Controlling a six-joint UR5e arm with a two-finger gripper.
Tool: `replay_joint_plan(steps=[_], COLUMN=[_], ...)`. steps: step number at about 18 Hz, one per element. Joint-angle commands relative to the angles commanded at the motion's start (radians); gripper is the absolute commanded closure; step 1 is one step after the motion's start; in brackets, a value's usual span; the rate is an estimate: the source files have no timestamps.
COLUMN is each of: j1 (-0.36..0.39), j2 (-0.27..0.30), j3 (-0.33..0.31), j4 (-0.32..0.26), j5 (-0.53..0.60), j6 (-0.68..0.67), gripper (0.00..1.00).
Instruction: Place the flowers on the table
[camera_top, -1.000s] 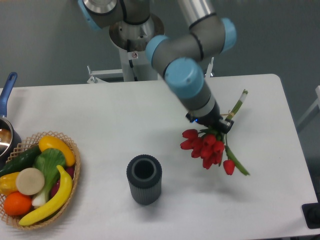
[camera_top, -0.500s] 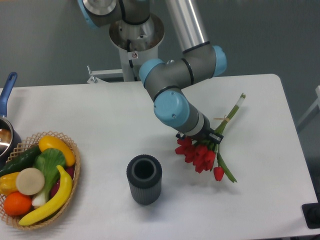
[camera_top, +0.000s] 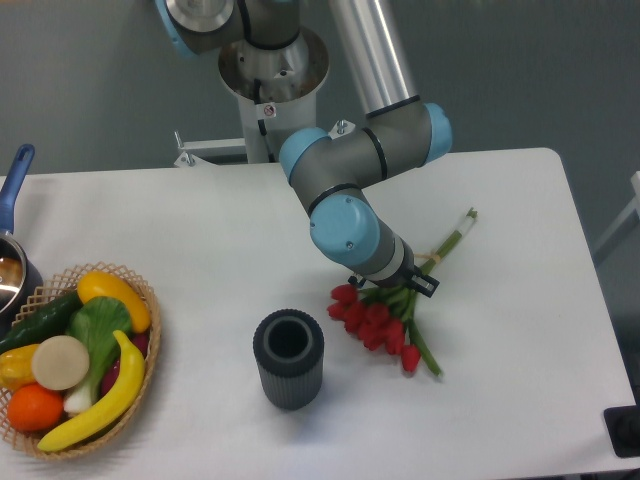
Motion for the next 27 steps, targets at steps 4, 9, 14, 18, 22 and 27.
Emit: replay_joint_plan(steps=[4,9,14,18,22,27], j1=[0.023,0.095,0.193,0.247,0.333,0.461], j2=[0.063,0.147,0.265,0.331,0.399,0.471], j3=[-0.05,-0.037,0.018,0.026,0.028,0.017], j4=[-0.005,0.037,-0.138,-0.173,-0.245,-0.336], j5=[-0.145,-0.236,-0.373,-0.426,-0.477,-0.543], j6=[-0.024,-0.017,0.139,0.212,0.334,0.55], gripper=[0.0,0.0,0.0,0.0,0.0,0.0])
